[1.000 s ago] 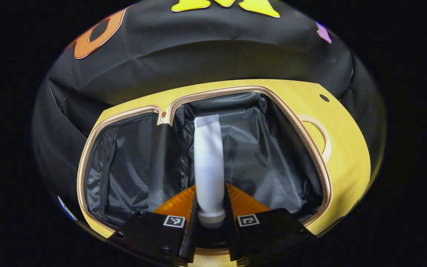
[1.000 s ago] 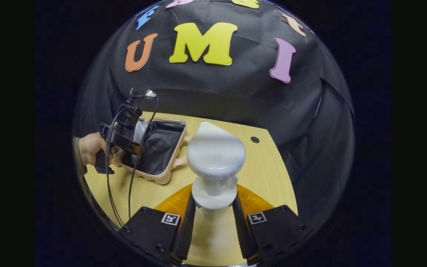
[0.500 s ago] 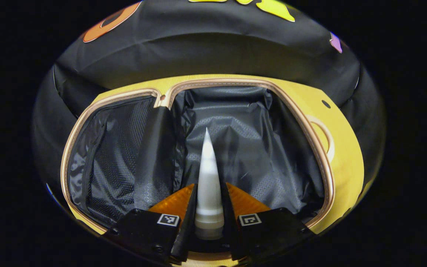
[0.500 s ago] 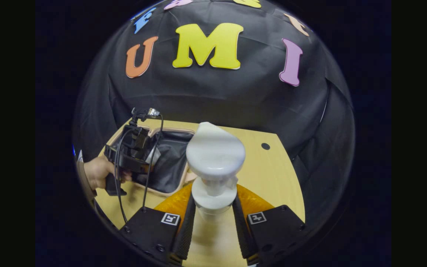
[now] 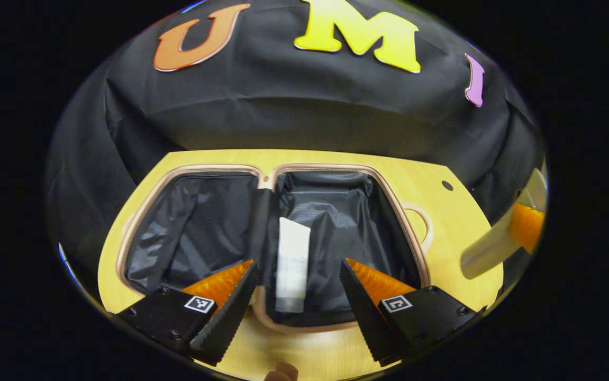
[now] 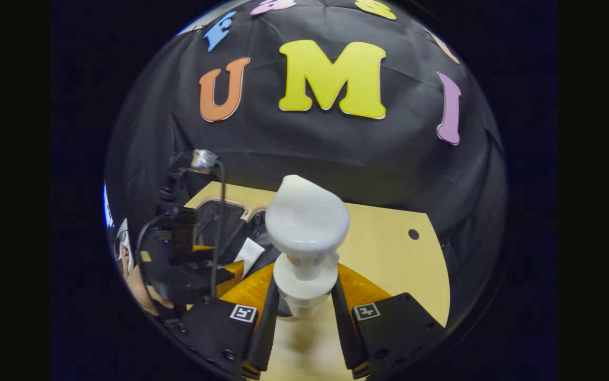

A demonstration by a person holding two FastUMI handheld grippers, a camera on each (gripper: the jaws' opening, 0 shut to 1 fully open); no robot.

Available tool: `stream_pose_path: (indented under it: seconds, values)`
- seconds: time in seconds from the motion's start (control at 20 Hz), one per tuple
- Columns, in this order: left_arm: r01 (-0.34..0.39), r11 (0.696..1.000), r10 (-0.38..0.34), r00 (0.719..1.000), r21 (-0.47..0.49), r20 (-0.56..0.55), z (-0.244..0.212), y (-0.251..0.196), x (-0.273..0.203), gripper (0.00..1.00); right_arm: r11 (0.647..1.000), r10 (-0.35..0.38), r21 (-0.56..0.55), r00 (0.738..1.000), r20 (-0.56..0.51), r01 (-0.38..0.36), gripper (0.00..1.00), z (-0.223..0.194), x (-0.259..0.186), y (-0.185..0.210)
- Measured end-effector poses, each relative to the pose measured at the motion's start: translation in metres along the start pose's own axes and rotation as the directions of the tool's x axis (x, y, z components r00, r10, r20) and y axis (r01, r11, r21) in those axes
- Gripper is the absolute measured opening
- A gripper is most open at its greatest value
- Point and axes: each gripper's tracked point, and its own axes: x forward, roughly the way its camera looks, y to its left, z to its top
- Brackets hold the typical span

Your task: First open the suitcase, pack the skin care products into it, and then close the suitcase.

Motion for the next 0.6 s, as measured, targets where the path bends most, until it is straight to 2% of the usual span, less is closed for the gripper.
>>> stream_pose_path:
  seconds: [0.15, 0.3, 0.45, 0.6]
  values:
    - [-0.036, 0.999, 0.038, 0.994, -0.023, 0.103, 0.008, 0.029, -0.037, 0.99, 0.999, 0.035, 0.021, 0.997, -0.065, -0.034, 0.49, -0.013, 0.028, 0.023]
    - [-0.043, 0.998, 0.052, 0.972, -0.043, 0.228, 0.019, 0.052, -0.083, 0.98, 0.998, 0.052, 0.045, 0.989, -0.136, -0.047, 0.49, -0.03, 0.062, 0.04]
    - [-0.05, 0.998, 0.063, 0.933, -0.046, 0.354, 0.033, 0.065, -0.124, 0.98, 0.999, 0.046, 0.032, 0.972, -0.229, -0.039, 0.49, -0.058, 0.095, 0.05]
    - [-0.072, 0.997, 0.082, 0.881, -0.039, 0.466, 0.05, 0.08, -0.158, 0.98, 0.997, 0.043, 0.07, 0.948, -0.316, -0.022, 0.49, -0.079, 0.115, 0.056]
